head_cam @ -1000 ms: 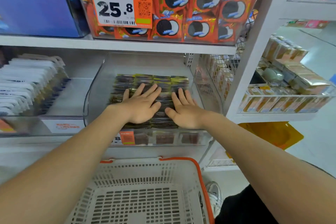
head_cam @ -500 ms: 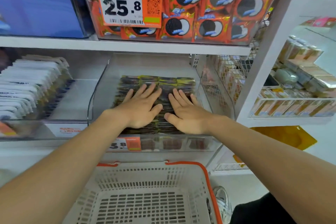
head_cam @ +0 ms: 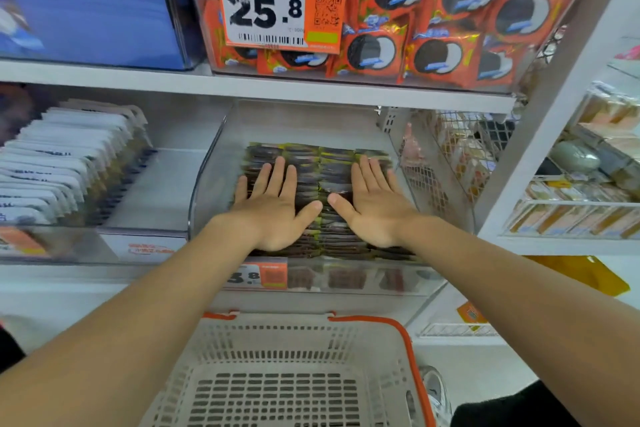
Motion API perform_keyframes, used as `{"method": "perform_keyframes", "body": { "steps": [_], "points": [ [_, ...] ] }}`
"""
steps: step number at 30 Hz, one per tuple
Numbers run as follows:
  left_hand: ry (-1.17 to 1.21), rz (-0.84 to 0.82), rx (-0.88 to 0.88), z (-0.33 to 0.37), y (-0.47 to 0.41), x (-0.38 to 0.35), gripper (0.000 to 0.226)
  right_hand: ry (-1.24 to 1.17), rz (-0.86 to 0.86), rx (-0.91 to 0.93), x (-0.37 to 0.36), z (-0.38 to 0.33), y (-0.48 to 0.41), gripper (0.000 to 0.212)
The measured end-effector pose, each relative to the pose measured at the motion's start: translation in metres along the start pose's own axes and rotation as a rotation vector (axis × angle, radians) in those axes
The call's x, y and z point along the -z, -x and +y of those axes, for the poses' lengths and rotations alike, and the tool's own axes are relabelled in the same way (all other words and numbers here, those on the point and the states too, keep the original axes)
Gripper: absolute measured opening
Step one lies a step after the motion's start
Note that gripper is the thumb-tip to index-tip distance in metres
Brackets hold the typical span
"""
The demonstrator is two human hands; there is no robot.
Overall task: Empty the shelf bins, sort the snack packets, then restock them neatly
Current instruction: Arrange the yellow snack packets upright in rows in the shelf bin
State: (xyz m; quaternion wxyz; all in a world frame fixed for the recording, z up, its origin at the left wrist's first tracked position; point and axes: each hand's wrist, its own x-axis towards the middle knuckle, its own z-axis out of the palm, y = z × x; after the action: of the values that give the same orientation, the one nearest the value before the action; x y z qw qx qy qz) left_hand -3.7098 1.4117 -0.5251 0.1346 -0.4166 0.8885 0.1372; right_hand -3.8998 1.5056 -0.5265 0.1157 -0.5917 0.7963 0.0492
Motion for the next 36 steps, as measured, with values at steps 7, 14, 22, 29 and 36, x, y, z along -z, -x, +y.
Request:
{"method": "perform_keyframes", "body": {
  "steps": [7,14,22,29,36],
  "points": [
    [-0.038,0.007,0.003,0.006,-0.006,0.012,0.097,-0.080,0.023,-0.012,0.005,-0.001,-0.005,0.091],
    [-0.028,0.011,-0.024,0.014,-0.040,0.016,0.085,-0.022,0.053,-0.044,0.002,-0.003,-0.042,0.083],
    [0.033,0.020,-0.022,0.013,-0.046,0.019,0.078,-0.018,0.044,-0.044,0.005,-0.003,-0.048,0.081],
    [-0.039,0.004,-0.045,0.008,-0.017,0.030,0.089,-0.037,-0.057,-0.034,0.043,-0.003,-0.014,0.084],
    [-0.043,-0.034,-0.062,-0.002,-0.019,0.011,0.094,-0.043,0.008,0.050,-0.001,-0.022,-0.013,0.074]
  ]
}}
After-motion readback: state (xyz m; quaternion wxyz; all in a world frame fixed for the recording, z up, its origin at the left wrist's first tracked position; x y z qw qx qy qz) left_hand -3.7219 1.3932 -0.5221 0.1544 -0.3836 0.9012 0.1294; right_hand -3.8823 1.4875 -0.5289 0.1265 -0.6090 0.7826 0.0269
